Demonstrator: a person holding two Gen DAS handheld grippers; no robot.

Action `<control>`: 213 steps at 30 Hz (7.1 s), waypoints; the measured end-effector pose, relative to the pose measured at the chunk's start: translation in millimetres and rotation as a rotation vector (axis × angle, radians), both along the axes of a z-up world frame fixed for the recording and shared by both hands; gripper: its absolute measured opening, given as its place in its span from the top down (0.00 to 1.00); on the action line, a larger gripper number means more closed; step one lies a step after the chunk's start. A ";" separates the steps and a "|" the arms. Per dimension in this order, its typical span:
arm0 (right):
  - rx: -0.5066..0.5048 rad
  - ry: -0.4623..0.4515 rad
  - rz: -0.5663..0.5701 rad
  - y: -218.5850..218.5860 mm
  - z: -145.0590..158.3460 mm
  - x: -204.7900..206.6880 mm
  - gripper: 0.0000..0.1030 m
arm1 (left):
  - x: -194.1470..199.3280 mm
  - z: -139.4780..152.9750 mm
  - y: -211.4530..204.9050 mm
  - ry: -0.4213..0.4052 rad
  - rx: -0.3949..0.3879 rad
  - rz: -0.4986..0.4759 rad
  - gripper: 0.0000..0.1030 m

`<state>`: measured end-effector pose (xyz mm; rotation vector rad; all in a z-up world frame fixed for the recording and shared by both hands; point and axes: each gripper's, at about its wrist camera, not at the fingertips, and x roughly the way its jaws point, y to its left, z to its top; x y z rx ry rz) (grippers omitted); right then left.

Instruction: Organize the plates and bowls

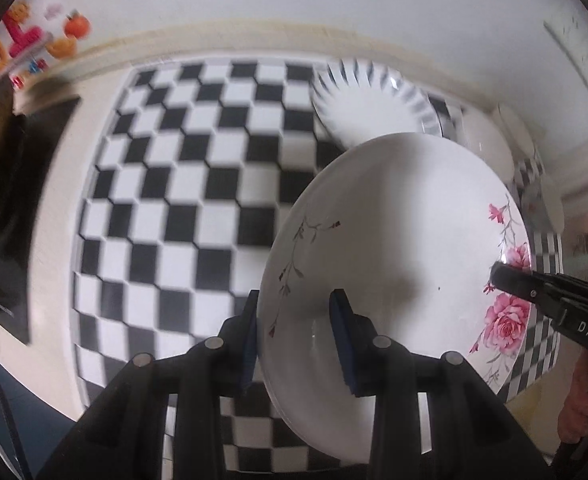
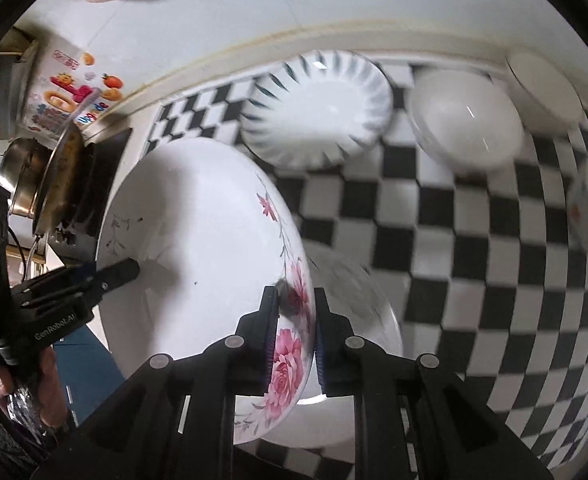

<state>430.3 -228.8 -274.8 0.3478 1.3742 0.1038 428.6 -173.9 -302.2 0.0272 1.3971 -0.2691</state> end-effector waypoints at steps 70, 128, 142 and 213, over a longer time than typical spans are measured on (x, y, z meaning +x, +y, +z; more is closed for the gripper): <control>0.072 -0.032 -0.132 -34.2 1.1 74.1 0.27 | 64.2 -26.3 -8.3 0.089 -0.136 0.032 0.42; -0.121 0.064 0.209 -44.8 -2.7 171.6 0.80 | 120.0 -4.7 -22.4 0.026 -0.097 0.021 0.78; -0.031 0.099 0.134 -32.7 -20.8 36.3 0.82 | 9.5 -4.4 -18.7 0.074 -0.103 -0.079 0.78; -0.061 0.250 -0.107 -2.6 -89.5 -22.6 0.82 | -22.3 -85.7 -24.4 0.277 0.107 0.003 0.77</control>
